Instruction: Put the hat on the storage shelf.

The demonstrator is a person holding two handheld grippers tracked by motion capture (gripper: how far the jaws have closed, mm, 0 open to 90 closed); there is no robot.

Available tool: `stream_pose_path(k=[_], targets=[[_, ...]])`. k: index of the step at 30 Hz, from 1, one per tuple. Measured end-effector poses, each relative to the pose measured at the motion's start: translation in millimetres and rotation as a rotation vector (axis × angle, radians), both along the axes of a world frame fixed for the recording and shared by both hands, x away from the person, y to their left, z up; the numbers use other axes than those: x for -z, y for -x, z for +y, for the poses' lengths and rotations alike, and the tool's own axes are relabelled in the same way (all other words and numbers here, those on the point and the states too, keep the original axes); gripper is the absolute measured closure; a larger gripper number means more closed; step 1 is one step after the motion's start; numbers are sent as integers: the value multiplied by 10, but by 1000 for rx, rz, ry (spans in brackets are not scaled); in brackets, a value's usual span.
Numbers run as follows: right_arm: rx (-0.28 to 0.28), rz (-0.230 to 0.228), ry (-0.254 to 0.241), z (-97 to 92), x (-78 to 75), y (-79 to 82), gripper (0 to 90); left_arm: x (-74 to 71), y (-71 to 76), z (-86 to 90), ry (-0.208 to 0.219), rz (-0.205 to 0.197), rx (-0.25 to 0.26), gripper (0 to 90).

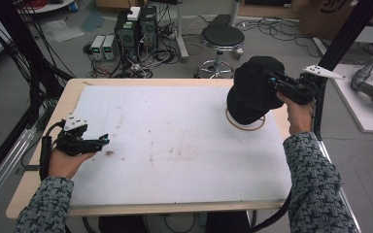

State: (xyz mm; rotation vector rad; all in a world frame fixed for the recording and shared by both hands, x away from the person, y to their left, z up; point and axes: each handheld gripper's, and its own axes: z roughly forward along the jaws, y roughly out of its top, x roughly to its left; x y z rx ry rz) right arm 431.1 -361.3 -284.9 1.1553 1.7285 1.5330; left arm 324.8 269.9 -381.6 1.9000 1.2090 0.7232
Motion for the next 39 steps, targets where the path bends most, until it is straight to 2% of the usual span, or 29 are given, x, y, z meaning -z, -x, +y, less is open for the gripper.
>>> stream_pose_path(k=[6, 10, 16, 18, 25, 30, 39], targets=[[-9, -1, 20, 36, -21, 39, 586, -3, 3, -17, -1, 0, 3, 177], [-16, -1, 36, 66, -34, 65, 507, -3, 3, -33, 0, -2, 7, 177], [-42, 2, 42, 115, -48, 128, 455, -17, 0, -56, 3, -9, 12, 178], [-62, -6, 61, 149, -54, 160, 436, -23, 0, -66, 1, -7, 17, 177], [-86, 1, 54, 199, -42, 217, 380, -28, 16, -98, 7, -16, 21, 177], [-122, 10, 50, 263, -17, 246, 341, -30, 28, -89, 10, -13, 21, 177], [-214, -8, 60, 470, 47, 348, 297, -39, 41, -96, 12, -20, 29, 177]])
